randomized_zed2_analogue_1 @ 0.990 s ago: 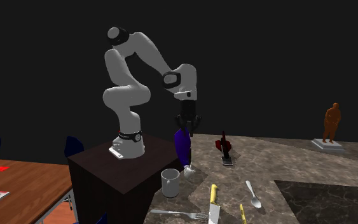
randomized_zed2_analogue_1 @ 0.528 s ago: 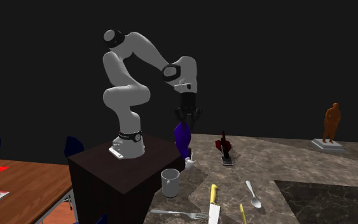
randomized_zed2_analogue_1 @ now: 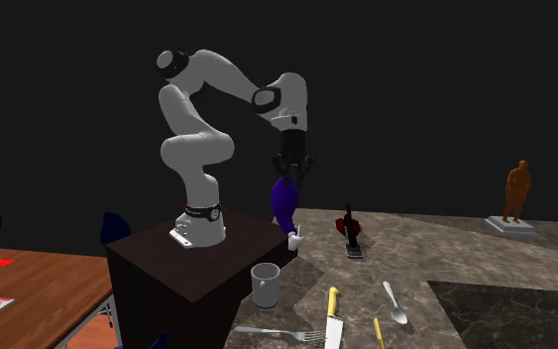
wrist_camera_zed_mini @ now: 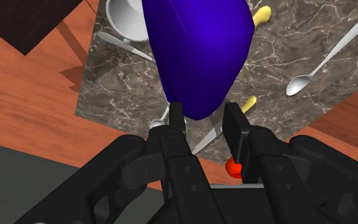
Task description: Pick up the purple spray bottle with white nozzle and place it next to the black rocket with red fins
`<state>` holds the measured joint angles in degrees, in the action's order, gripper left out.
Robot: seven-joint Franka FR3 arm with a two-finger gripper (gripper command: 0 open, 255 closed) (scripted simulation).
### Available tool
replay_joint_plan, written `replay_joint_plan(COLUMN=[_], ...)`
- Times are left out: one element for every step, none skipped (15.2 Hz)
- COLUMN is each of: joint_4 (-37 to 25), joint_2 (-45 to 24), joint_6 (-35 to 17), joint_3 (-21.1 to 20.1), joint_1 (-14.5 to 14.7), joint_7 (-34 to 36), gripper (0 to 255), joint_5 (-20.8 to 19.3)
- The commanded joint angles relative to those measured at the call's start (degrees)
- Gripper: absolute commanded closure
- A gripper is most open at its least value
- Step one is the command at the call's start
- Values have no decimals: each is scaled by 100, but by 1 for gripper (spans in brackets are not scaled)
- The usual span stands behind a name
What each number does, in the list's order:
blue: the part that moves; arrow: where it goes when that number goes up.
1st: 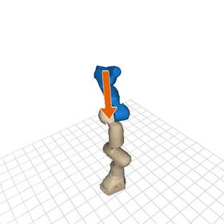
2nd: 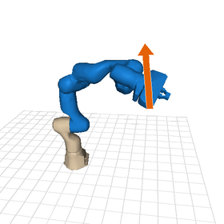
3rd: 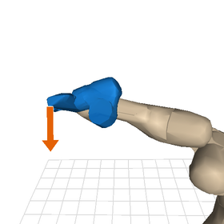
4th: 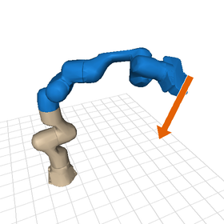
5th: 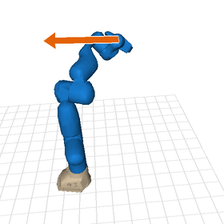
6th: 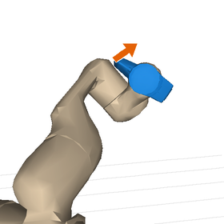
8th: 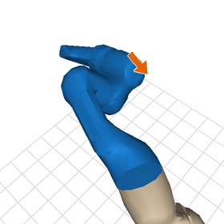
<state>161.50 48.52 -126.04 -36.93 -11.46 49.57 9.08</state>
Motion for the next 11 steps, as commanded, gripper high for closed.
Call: replay_joint_plan(joint_4=[-113,-168,-224,-282,-340,-400,-460,-522,-585,-648,-691], joint_2=[63,99,132,163,191,218,242,265,285,303,315], joint_6=[173,261,348,433,517,601,683,764,844,923,975], joint_3=[70,108,145,181,217,251,285,318,350,381,402], joint_1=[-4,-4,-5,-7,-10,-14,-19,-24,-30,-36,-41], joint_7=[-43,-67,-90,-113,-135,-157,-178,-199,-219,-239,-253], gripper=[255,255,255,255,255,255,255,255,255,255,255], joint_5=[-31,-46,-62,-78,-95,-112,-128,-145,-162,-179,-191])
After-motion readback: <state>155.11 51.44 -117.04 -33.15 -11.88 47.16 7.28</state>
